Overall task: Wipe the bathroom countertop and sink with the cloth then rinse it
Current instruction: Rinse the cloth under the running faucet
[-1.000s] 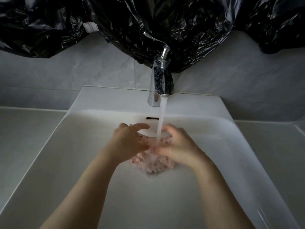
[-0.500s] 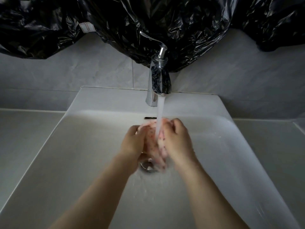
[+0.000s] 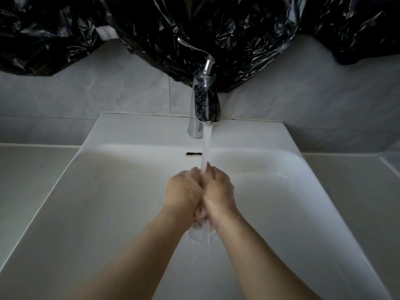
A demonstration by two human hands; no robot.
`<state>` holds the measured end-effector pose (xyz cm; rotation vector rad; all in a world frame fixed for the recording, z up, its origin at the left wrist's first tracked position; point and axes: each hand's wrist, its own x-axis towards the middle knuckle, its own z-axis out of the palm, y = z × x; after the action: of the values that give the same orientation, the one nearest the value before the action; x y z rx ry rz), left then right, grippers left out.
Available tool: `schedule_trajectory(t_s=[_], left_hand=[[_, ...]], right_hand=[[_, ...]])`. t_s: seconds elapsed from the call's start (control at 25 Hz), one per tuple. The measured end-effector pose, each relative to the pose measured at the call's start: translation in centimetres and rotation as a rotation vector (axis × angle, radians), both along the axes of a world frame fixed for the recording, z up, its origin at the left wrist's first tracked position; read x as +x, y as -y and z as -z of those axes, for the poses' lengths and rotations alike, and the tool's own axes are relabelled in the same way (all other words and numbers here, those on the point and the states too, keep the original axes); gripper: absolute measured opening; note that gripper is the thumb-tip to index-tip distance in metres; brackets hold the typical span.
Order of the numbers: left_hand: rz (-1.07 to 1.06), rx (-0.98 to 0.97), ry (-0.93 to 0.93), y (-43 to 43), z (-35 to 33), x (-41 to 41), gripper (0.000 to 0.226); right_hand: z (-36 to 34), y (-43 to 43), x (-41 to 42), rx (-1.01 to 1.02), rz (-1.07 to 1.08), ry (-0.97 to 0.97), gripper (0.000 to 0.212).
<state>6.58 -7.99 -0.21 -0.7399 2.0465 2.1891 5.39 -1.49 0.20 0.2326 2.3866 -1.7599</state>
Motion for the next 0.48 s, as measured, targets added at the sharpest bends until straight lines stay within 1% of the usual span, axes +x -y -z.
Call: schedule_trajectory(t_s=[0.04, 0.08, 0.12, 0.16, 0.2, 0.24, 0.28, 0.32, 0.36, 0.4, 0.44, 0.48], left_hand=[[0.02, -0.197, 0.018, 0.4, -0.2, -0.1, 0.033], [0.028, -0.393, 0.016, 0.7, -0.3, -0.1, 0.033], [0.056, -0.557, -0.009, 1.0, -0.4, -0.1, 0.029], [0.104, -0.727, -0.048, 1.3, -0.4, 0.0, 0.02], [0.148, -0.938, -0.071, 1.7, -0.6, 0.3, 0.012], [0.192, -1.131, -0.096, 2.0, -0.4, 0.6, 0.026], [0.258, -1.224, -0.125, 2.1, -0.2, 0.7, 0.043], [0.328, -1.162, -0.166, 2.1, 0.1, 0.6, 0.052], [0.36, -0.998, -0.206, 2.1, 0.4, 0.5, 0.05], [0.366, -0.78, -0.194, 2.3, 0.7, 0.3, 0.038], [0.321, -0.631, -0.155, 2.5, 0.7, 0.0, 0.022], [0.248, -0.516, -0.115, 2.9, 0.6, -0.2, 0.014]], right_hand=[[-0.2, -0.5, -0.4, 0.087, -0.023, 0.033, 0.038], [-0.1, -1.2, -0.8, 0.218, -0.062, 0.048, 0.039], [-0.4, -1.7, -0.8, 0.313, -0.051, 0.0, 0.039], [-0.6, -2.1, -0.8, 0.372, -0.038, -0.048, 0.039], [-0.8, -2.3, -0.7, 0.393, -0.037, -0.087, 0.038], [-0.8, -2.4, -0.7, 0.371, -0.045, -0.128, 0.036], [-1.0, -2.4, -0.6, 0.317, -0.068, -0.195, 0.027], [-1.3, -2.3, -0.5, 0.229, -0.093, -0.24, 0.009], [-1.4, -2.1, -0.3, 0.134, -0.132, -0.282, 0.012], [-1.4, -2.2, -0.3, 0.042, -0.16, -0.296, 0.02], [-1.3, -2.5, -0.6, -0.084, -0.161, -0.324, 0.02], [-1.5, -2.6, -0.8, -0.204, -0.13, -0.348, 0.017]])
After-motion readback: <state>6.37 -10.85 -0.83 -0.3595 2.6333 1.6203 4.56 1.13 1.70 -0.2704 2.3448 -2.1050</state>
